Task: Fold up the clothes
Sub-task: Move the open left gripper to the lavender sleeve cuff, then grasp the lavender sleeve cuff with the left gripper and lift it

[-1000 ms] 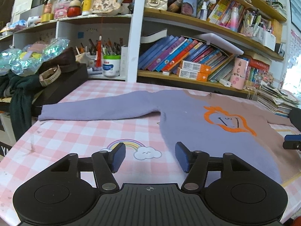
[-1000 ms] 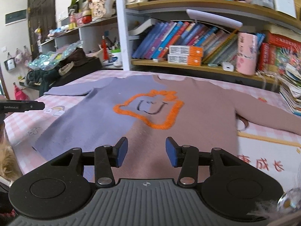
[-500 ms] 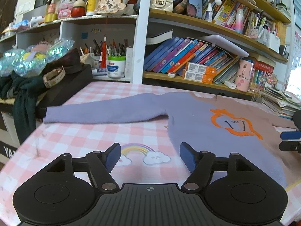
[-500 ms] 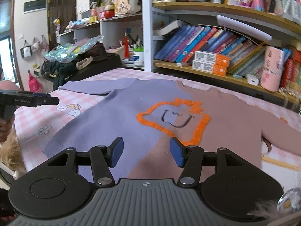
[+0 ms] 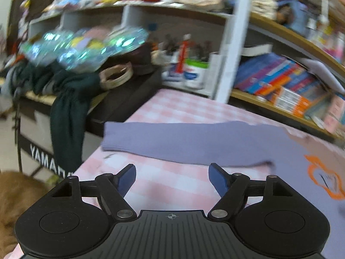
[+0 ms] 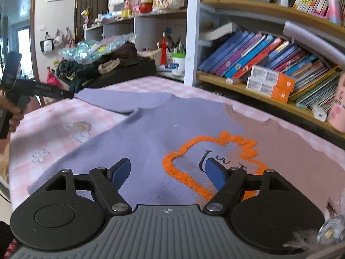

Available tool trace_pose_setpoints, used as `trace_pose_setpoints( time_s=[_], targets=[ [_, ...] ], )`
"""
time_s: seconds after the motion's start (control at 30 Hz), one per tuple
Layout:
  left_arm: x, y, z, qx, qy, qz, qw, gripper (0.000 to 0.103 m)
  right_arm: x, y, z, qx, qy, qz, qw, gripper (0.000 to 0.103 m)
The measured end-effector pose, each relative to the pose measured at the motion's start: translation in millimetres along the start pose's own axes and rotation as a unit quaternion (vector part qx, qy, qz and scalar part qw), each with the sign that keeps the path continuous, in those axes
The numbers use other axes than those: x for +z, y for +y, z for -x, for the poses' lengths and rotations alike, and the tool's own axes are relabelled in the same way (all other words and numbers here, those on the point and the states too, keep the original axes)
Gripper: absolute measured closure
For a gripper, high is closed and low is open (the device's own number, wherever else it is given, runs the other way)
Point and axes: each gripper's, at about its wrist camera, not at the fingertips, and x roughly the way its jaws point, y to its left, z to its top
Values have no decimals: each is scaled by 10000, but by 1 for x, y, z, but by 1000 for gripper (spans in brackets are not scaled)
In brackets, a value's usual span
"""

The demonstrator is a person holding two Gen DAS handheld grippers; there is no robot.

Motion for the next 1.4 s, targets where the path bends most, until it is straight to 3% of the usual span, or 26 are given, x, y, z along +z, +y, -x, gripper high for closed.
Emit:
trace_pose_setpoints(
  time_s=[0.27,0.37,0.53,0.7,0.87,1.1,1.23,1.4],
  targets=[
    [28,29,-44,692,127,305,9971,27,-12,-7,-21,-54,183,16,9998,25],
    [36,41,-57,953,97,741,9926,27,-14,-9,-23,-31,183,-25,9998,24],
    [41,55,-72,895,149,1456,9852,28,-16,-15,-22,77,145,-191,9997,23],
    [38,44,-74,835,184,1431,9860,31,-17,-20,-20,151,117,-372,9991,22],
    [31,37,-71,251,162,1895,9814,31,-17,-23,-18,203,89,-486,9986,20],
    [29,29,-76,-386,298,2547,9658,31,-18,-23,-17,237,73,-521,9983,19],
    [33,29,-82,-137,192,2442,9694,31,-18,-23,-16,201,66,-503,9985,19],
    [36,54,-85,122,-47,2789,9602,38,-23,-23,-7,-32,98,-372,9993,19]
  ],
)
